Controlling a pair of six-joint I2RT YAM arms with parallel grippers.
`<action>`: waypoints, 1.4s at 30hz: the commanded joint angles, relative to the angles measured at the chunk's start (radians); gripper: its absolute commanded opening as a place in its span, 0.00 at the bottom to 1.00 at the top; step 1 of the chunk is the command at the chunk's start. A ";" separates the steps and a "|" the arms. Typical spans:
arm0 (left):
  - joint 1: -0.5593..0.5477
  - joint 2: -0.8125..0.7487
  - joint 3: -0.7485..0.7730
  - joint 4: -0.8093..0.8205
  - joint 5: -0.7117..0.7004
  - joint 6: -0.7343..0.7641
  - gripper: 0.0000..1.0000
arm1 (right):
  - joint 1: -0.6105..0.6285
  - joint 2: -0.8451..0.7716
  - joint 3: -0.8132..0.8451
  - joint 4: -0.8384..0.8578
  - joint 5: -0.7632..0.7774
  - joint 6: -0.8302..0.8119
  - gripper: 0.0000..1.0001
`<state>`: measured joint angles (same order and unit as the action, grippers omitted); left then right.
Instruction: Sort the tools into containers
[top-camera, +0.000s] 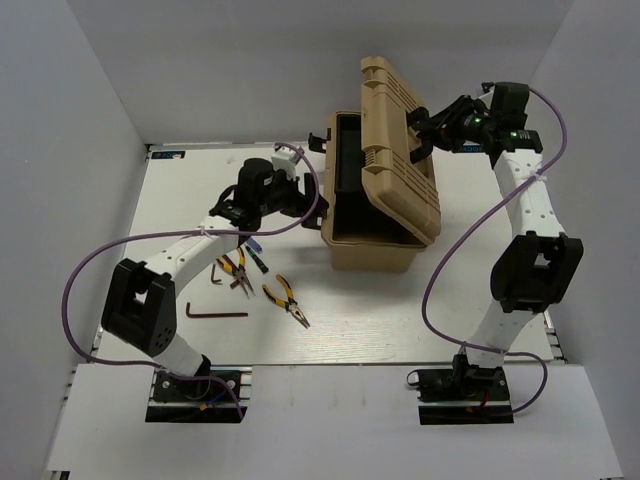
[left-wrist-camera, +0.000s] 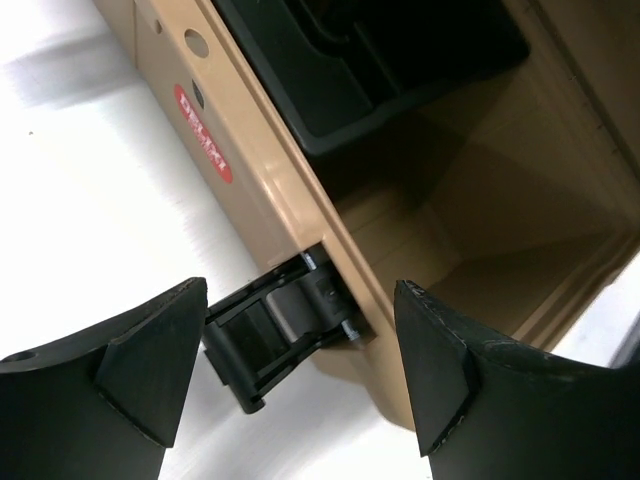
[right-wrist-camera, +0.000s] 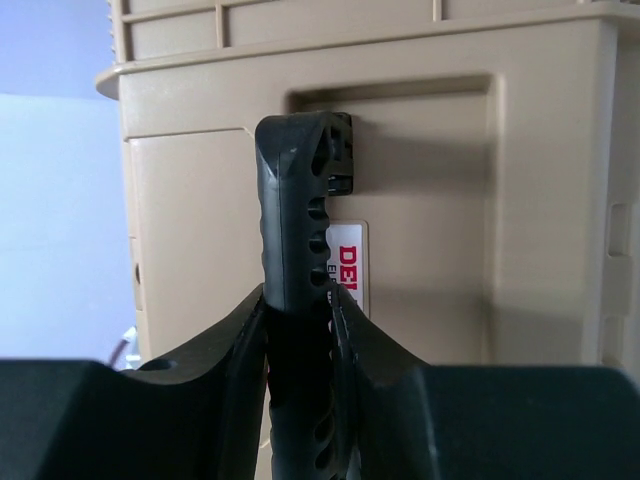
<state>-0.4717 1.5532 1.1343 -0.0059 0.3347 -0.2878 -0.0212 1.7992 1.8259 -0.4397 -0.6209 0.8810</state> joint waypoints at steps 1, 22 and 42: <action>-0.039 0.008 0.068 -0.058 -0.060 0.082 0.85 | -0.051 -0.100 0.013 0.335 -0.125 0.174 0.00; -0.211 0.202 0.246 -0.230 -0.497 0.104 0.48 | -0.083 -0.141 -0.063 0.463 -0.236 0.234 0.00; -0.229 0.140 0.133 -0.223 -0.640 0.009 0.15 | -0.307 -0.184 0.048 0.048 -0.329 -0.075 0.00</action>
<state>-0.6960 1.7527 1.3216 -0.1097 -0.2798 -0.2859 -0.2642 1.7416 1.7042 -0.3721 -0.9363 0.9268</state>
